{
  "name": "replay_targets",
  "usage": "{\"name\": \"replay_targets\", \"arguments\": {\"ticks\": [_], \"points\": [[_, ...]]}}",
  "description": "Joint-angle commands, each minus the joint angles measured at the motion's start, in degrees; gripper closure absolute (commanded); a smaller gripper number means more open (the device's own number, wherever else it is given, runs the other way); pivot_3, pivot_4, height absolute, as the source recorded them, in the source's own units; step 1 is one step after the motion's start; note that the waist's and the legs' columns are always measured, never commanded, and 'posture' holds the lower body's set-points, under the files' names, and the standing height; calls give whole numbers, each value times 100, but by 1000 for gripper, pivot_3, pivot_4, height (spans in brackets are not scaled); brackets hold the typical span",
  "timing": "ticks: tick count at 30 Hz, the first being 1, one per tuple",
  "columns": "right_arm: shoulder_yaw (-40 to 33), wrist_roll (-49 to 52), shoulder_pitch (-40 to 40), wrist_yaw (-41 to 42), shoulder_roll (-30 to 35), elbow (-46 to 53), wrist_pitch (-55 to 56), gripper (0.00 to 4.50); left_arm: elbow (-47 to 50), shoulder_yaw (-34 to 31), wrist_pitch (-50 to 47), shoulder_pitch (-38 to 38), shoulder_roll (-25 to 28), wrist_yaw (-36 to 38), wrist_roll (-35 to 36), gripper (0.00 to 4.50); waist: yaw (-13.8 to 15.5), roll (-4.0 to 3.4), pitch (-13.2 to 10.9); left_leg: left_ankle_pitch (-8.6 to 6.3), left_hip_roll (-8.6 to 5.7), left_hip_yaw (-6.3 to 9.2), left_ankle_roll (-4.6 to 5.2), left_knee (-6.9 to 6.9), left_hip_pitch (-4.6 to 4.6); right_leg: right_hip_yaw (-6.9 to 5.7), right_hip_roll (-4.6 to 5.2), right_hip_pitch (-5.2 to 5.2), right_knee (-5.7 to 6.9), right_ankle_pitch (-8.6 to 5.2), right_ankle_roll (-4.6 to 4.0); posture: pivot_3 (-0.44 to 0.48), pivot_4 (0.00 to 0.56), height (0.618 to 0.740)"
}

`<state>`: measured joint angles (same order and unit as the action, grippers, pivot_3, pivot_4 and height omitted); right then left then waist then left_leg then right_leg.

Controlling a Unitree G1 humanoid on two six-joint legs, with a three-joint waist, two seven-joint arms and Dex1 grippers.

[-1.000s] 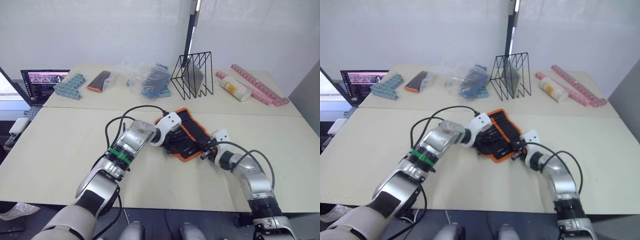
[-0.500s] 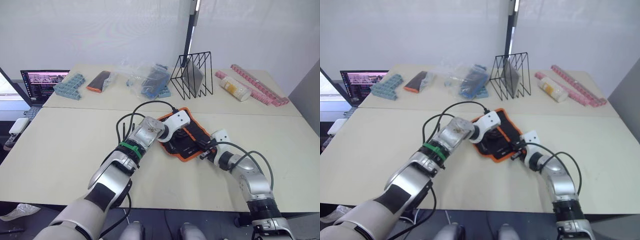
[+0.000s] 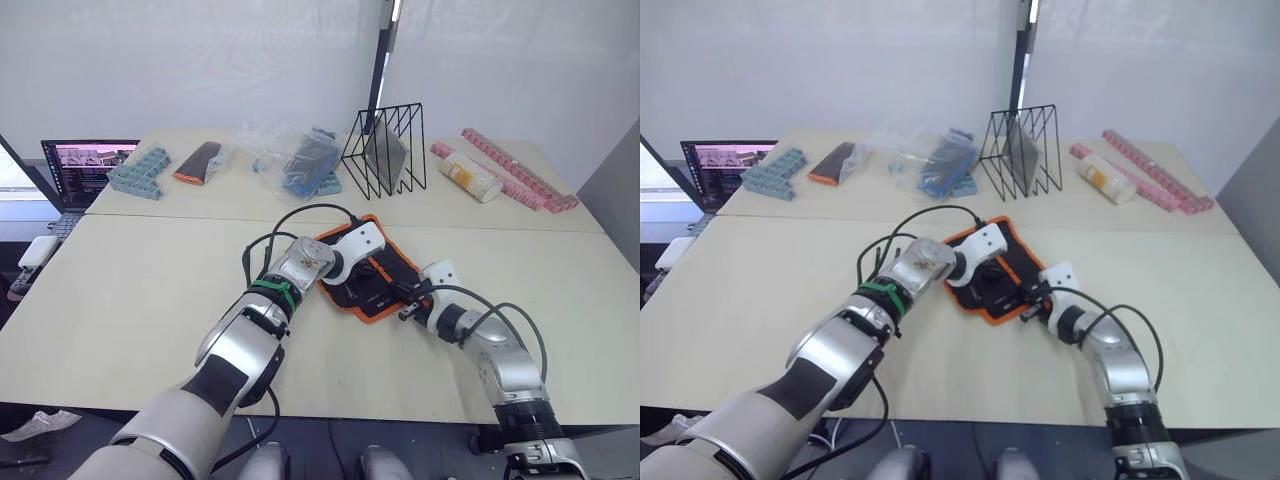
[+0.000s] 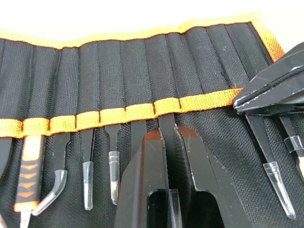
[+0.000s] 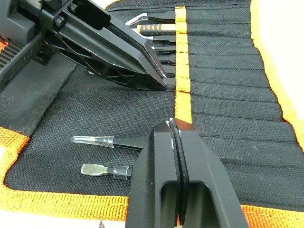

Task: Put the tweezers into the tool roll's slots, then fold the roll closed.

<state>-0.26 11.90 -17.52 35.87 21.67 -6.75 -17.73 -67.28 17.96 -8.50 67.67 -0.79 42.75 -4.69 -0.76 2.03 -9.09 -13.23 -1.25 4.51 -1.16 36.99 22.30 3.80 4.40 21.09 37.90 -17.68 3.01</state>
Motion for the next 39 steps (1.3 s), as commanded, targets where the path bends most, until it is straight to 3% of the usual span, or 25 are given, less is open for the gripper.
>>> {"name": "replay_targets", "arguments": {"ticks": [1, 7, 15, 18, 20, 25, 27, 32, 39], "points": [[201, -97, 193, -4, -12, -149, -299, 4500, -81, -191, 229, 166, -128, -191, -62, 4476, 1, 0, 0, 0, 0, 0, 0, 0, 0, 0, 0, 0, 0, 0, 0, 0, 150, 739], [188, -101, 185, 2, -1, -167, -312, 4500, -252, -343, 360, 165, -139, -307, -133, 4476, 1, 0, 0, 0, -1, 0, 0, 1, 0, 0, 0, 0, 2, 0, 0, 0, 150, 739], [214, -92, 182, 36, 17, -145, -332, 4500, 194, -508, 113, 64, 223, -6, -173, 1745, -16, 0, 0, 0, -1, 0, 0, 1, 0, 0, -1, 4, 6, 0, 0, 0, 150, 739], [211, -60, 229, 63, 78, -39, -388, 4500, 1199, -572, -459, -238, 603, 396, -48, 761, -138, -1, 0, 1, 5, 0, 0, 0, -1, 3, -7, 10, 14, 0, 0, 0, 150, 739], [194, -48, 252, 92, 129, -1, -413, 4500, 2502, -432, -1230, -635, 1020, 836, -24, 119, -178, -4, 2, 1, 13, 5, 0, -5, -2, 3, -15, 13, 17, 0, 0, 0, 150, 739], [0, 94, 151, 135, 179, -24, -357, 4500, 5366, -761, -3189, -1358, 1889, 1275, 550, 119, -150, -7, 1, 0, 12, 18, 0, -5, 3, 2, -8, 13, 14, 0, 0, 0, 150, 739], [-64, 143, 63, 155, 180, -87, -306, 4500, 6100, -915, -3664, -1622, 2227, 1296, 704, 119, -148, -8, 0, 1, 11, 24, 0, 1, 3, 6, -4, 14, 16, 0, -1, 0, 150, 739], [41, 52, -131, 177, 126, -501, -190, 4500, 7289, -1592, -4457, -2430, 2968, 1059, 1106, 119, -167, -14, -1, 1, 15, 31, 0, 0, -9, 10, -5, 10, 18, 1, -1, 0, 150, 739], [-29, 132, -360, 271, 141, -819, -105, 4500, 8750, -3002, -4558, -4514, 3708, 534, 1459, 119, -175, -15, -1, 1, 23, 30, -1, -5, -16, 14, -3, 11, 20, 2, -4, 0, 150, 739]]}}
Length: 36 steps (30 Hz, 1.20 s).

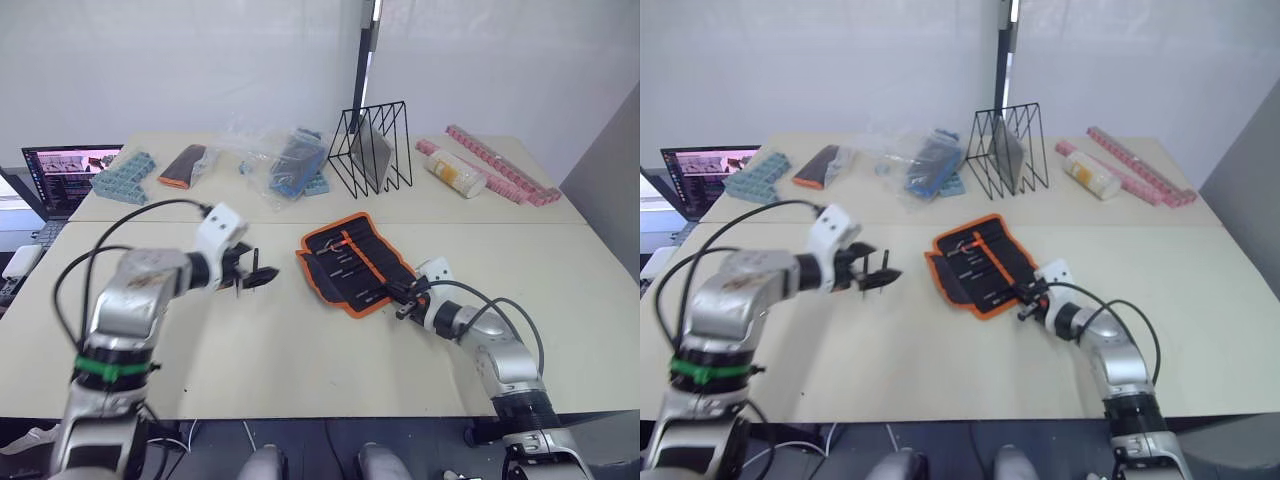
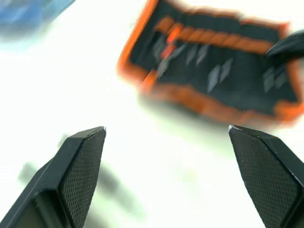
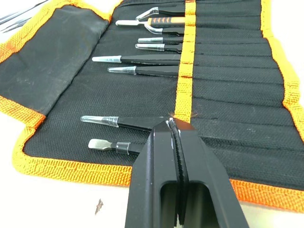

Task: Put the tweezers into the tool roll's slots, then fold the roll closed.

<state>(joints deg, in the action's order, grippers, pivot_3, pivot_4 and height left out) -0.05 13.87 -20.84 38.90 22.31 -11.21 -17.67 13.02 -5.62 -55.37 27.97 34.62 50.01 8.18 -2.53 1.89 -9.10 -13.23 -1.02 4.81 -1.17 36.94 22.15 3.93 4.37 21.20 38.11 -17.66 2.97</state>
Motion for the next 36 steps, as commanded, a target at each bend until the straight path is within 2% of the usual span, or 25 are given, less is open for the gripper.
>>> {"name": "replay_targets", "arguments": {"ticks": [1, 4, 7, 10, 14, 17, 22, 27, 36], "points": [[-18, -127, -72, -10, 123, -481, -87, 4500, 936, -929, 241, -923, 197, -264, 200, 119, 6, 0, 0, 0, 3, -1, 0, 0, 1, 1, 3, 0, -2, 0, -1, 0, 150, 739], [-3, -184, -152, 8, 158, -675, -43, 4500, 1431, -1724, 544, -1911, 84, -525, 290, 119, 36, 0, 0, 0, 2, -2, -1, 1, 0, 2, 8, -3, -5, 1, -1, 0, 150, 739], [-50, -148, -175, -25, 145, -757, -46, 4500, 1782, -2456, 1059, -2971, -277, -929, 226, 119, 44, 1, 0, -1, 5, -6, -1, 0, -8, 4, 13, -8, -9, 3, -5, 0, 150, 739], [-100, -104, -144, -56, 124, -749, -76, 4500, 1815, -2958, 1736, -3919, -870, -1505, 56, 119, 68, 1, 1, -1, 7, -8, -2, -1, -13, 5, 17, -13, -14, 4, -6, 0, 150, 739], [-252, -63, -149, -125, 126, -857, -28, 4500, 1742, -3598, 2388, -4568, -1773, -1701, 715, 119, 135, 15, 10, -2, 6, -10, -2, -1, -17, 3, 23, -20, -19, 4, -7, 0, 150, 739], [-289, -76, -189, -80, 165, -952, 16, 4500, 1792, -3629, 2713, -5020, -2092, -1851, 793, 119, 181, 21, 14, -1, 9, -10, -2, 0, -19, 0, 22, -30, -41, 4, -7, 0, 150, 739], [-306, -74, -206, -45, 187, -991, 46, 4500, 1376, -3531, 3585, -5597, -2291, -2005, 654, 119, 185, 9, 15, -1, 22, -10, -2, -2, -31, -5, 13, -77, -99, 4, -7, 0, 150, 739], [-298, -83, -198, -36, 191, -1013, 76, 4500, 1229, -3259, 3997, -5918, -2363, -2044, 664, 119, 188, 8, 17, -2, 34, -14, -2, -3, -27, -6, 9, -83, -117, 4, -7, 0, 150, 739], [-320, -88, -289, -69, 171, -1172, 171, 4500, 1202, -2951, 4375, -5758, -2246, -2335, 746, 119, 190, 4, 16, -2, 35, -15, -2, -4, -24, -6, 10, -84, -123, 3, -8, 0, 150, 739]]}}
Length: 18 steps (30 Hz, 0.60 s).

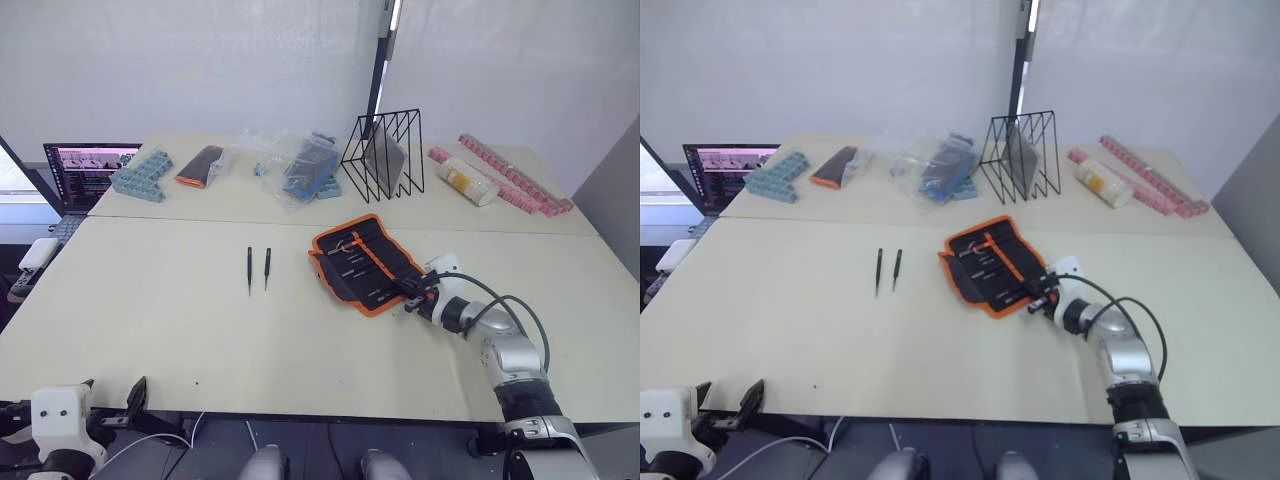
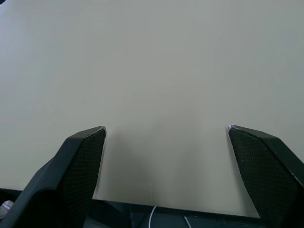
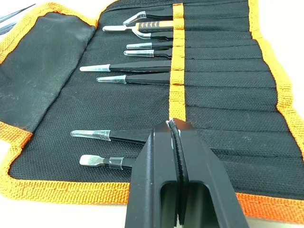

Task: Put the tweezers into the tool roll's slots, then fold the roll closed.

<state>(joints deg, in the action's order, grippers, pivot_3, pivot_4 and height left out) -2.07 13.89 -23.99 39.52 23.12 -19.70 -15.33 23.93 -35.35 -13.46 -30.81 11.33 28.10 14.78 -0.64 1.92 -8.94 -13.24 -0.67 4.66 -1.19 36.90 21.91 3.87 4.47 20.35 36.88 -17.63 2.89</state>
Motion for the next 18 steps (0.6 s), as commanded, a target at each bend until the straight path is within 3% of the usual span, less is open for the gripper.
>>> {"name": "replay_targets", "arguments": {"ticks": [1, 7, 18], "points": [[-120, -93, -8, -135, 89, -363, -50, 4500, 199, 50, 79, 285, 139, -230, 147, 119, 0, 0, 0, 0, 1, 0, 0, 0, 0, 0, -1, 0, 0, 0, 0, 0, 150, 739], [-103, -91, -137, -129, 52, -517, -8, 4500, 717, 340, -816, 1077, 445, -797, 337, 119, -4, 0, 0, 0, 1, -1, 0, 0, -1, -2, -3, 0, 1, 1, 0, 0, 150, 739], [-113, -57, -304, -141, 12, -466, -48, 4500, 1449, 1936, -2734, 2820, 230, -2359, -60, 119, -31, -1, 0, 0, -31, 3, 1, 0, -6, 0, -4, 6, 24, 7, 10, 0, 150, 739]]}}
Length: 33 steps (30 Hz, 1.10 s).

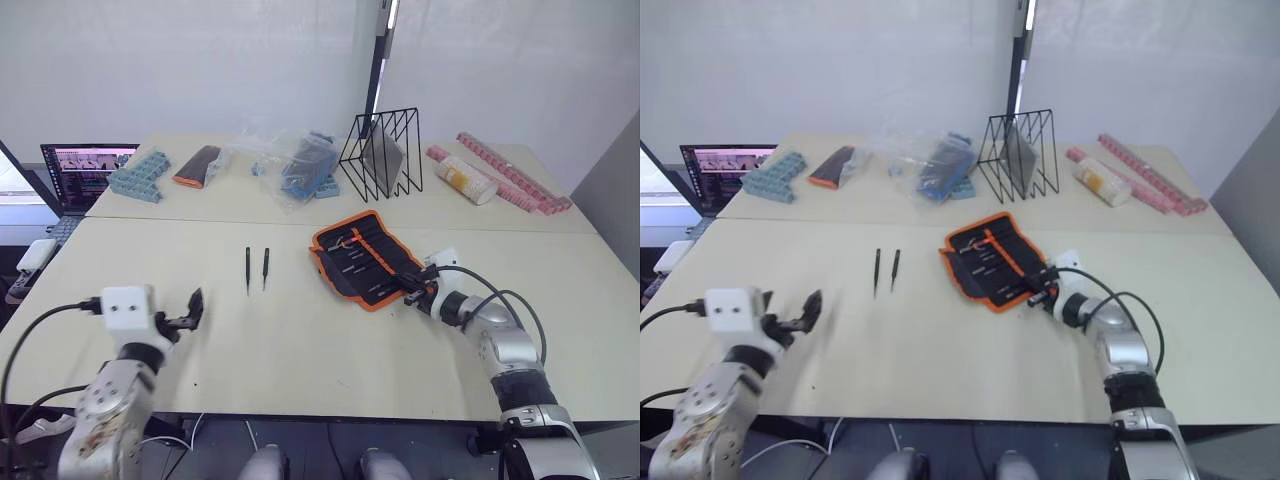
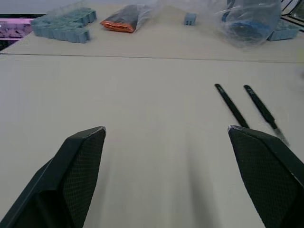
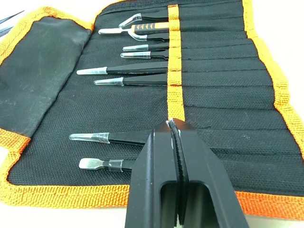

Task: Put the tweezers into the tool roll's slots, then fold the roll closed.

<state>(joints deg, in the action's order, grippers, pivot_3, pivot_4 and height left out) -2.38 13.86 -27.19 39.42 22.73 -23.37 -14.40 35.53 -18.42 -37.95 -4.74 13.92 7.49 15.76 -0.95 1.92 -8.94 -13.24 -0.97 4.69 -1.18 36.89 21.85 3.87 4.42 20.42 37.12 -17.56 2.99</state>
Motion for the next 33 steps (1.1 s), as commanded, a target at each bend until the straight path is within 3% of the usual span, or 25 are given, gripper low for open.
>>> {"name": "replay_targets", "arguments": {"ticks": [1, 20, 31, 33], "points": [[-81, -55, 17, -125, 54, -87, -145, 4500, 277, 382, -382, 322, -54, -389, -213, 119, -1, 0, 0, 0, 0, 1, 0, 0, 1, 0, 0, 2, 2, 0, 0, 0, 150, 739], [-52, -93, 44, -146, 51, 138, -211, 4500, -303, 1496, -1114, 1093, -869, -1283, -862, 119, 12, 0, -2, 0, -6, 1, 0, -1, 14, 0, 1, 9, -3, 1, 3, 0, 150, 739], [-83, -98, 52, -202, 84, 221, -273, 4500, -1625, 1361, -880, 1817, -1014, -1500, -1137, 119, 14, -1, -2, 0, -8, 1, 1, -2, 20, -1, 1, 18, -2, 3, 6, 0, 150, 739], [-80, -94, 48, -206, 81, 247, -292, 4500, -1900, 1227, -748, 1976, -1091, -1504, -1073, 690, 17, 0, -2, 0, -9, 1, 1, -2, 21, -1, 1, 18, -1, 3, 6, 0, 150, 739]]}}
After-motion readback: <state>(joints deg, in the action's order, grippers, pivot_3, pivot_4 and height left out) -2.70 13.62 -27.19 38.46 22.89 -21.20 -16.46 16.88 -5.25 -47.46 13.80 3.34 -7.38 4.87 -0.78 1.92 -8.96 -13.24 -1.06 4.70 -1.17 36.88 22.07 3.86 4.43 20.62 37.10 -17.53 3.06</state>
